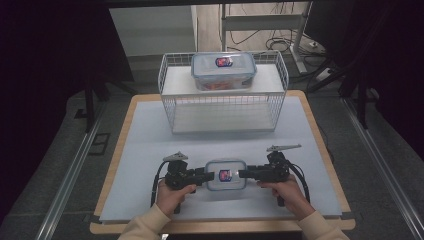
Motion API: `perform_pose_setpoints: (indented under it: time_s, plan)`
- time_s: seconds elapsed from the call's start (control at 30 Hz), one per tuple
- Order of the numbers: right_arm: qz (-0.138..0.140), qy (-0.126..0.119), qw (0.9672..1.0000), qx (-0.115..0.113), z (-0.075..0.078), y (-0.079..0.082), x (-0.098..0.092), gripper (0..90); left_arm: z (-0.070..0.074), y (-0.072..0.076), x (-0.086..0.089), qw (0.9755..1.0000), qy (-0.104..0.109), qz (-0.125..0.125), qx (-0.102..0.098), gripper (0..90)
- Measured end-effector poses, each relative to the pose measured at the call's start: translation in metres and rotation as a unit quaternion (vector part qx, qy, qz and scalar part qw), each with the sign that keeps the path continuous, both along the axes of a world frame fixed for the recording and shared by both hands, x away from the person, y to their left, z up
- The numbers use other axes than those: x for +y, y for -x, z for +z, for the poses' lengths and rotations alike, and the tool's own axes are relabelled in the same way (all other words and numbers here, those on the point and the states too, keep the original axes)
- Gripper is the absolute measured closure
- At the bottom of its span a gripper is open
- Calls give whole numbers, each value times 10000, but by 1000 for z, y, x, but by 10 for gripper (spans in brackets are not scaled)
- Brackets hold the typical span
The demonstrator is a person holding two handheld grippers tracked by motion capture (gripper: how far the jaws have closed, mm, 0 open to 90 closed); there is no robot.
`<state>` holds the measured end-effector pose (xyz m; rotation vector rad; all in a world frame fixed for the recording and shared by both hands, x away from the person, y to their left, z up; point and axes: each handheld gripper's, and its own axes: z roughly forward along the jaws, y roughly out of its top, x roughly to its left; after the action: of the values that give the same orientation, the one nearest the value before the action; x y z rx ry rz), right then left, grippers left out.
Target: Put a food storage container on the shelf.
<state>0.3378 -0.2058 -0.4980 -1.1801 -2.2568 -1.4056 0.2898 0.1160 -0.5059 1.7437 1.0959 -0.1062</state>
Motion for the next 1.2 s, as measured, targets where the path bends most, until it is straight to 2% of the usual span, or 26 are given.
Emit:
perform_pose_setpoints:
  time_s: [0.13, 0.43, 0.57, 0.73, 0.93, 1.2]
  plan:
    - [9, -13, 9997, -237, 10, 0, 1, 528, 7, -1, 1, 9999, 15, 0, -147, 521]
    - [-5, -10, 9988, -480, 23, -5, 0, 528, 19, -7, -1, 9995, -47, -5, -327, 520]
    - [-28, -26, 9985, -549, 33, -9, 0, 527, 31, -11, -2, 9990, -67, -10, -439, 520]
    - [-35, -53, 9975, -708, 51, -13, 1, 527, 52, -17, -1, 9981, -102, -17, -609, 520]
    - [-30, -45, 9951, -988, 83, -19, 3, 527, 79, -24, 3, 9961, -80, -17, -882, 521]
    - [-23, -67, 9925, -1218, 116, -29, 9, 526, 109, -32, 8, 9936, -93, 15, -1124, 521]
